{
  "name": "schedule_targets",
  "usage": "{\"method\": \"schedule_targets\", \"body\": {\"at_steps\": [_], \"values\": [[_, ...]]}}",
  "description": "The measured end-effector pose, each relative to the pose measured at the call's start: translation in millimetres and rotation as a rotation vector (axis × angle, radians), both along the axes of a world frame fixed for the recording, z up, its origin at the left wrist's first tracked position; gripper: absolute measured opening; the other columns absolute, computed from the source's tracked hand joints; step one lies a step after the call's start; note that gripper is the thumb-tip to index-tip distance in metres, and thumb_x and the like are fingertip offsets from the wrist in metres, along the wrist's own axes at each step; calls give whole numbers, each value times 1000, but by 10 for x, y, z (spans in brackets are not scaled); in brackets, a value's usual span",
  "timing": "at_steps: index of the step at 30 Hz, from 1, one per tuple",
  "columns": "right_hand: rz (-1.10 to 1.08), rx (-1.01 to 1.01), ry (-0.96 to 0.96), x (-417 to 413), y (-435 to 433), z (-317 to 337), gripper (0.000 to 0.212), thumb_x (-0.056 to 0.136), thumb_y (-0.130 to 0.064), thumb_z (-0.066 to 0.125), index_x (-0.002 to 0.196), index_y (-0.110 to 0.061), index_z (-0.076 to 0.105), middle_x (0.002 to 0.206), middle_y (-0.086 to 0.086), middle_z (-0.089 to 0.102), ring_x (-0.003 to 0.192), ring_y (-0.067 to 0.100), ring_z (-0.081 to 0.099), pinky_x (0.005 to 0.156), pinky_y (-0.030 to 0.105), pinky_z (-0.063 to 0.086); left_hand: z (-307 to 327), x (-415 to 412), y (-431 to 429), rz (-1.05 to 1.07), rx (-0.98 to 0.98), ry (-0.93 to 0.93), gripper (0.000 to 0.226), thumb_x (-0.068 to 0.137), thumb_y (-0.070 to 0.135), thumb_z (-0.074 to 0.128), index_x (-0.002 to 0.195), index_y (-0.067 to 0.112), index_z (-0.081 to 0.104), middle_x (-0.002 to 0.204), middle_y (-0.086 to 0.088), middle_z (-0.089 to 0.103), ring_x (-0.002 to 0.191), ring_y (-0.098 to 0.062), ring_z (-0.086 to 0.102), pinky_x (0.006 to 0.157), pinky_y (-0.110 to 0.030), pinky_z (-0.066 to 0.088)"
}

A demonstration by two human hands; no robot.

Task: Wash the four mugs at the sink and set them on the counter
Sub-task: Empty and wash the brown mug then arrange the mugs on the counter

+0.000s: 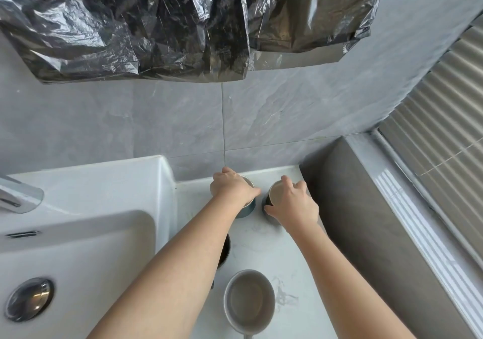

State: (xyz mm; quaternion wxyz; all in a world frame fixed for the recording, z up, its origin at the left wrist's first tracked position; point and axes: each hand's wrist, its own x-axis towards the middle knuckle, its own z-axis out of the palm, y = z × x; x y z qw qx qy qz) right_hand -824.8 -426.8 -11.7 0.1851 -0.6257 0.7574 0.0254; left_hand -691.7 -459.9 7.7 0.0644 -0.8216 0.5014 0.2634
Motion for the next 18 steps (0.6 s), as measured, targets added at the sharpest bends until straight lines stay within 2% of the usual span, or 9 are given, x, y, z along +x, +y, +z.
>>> {"method": "schedule_targets", "body": {"at_steps": [3,8,12,14,18], "values": [[5,-4,19,1,-2,-20,82,78,-53,69,143,-28,25,122,4,39,98,29,61,68,30,42,-29,11,-30,11,0,1,79,76,62,60,127,7,34,124,-10,47,112,-22,52,68,-28,39],[16,-2,12,-23,7,-51,88,80,-56,67,148,-32,17,132,5,36,113,31,53,73,32,41,-20,34,-47,-40,-13,-30,74,84,65,46,128,6,34,121,-8,51,111,-25,54,68,-29,42],[29,-20,-66,-96,83,-87,100,78,-57,69,152,-36,6,140,3,31,120,29,48,75,32,40,-30,65,-49,-27,-2,-43,86,78,80,40,128,10,34,120,-8,57,108,-24,57,63,-29,38],[23,-41,-151,-152,127,-111,103,78,-53,71,153,-36,3,141,2,31,117,28,52,76,32,43,-52,62,-47,-38,-17,-51,88,77,82,40,128,11,35,121,-9,57,109,-24,57,64,-30,38],[-59,-41,-310,-253,192,-156,104,78,-42,72,153,-33,0,140,0,35,93,27,66,73,34,49,-68,53,-54,-24,-31,-15,86,78,80,42,129,11,35,124,-10,55,111,-26,56,67,-30,38]]}}
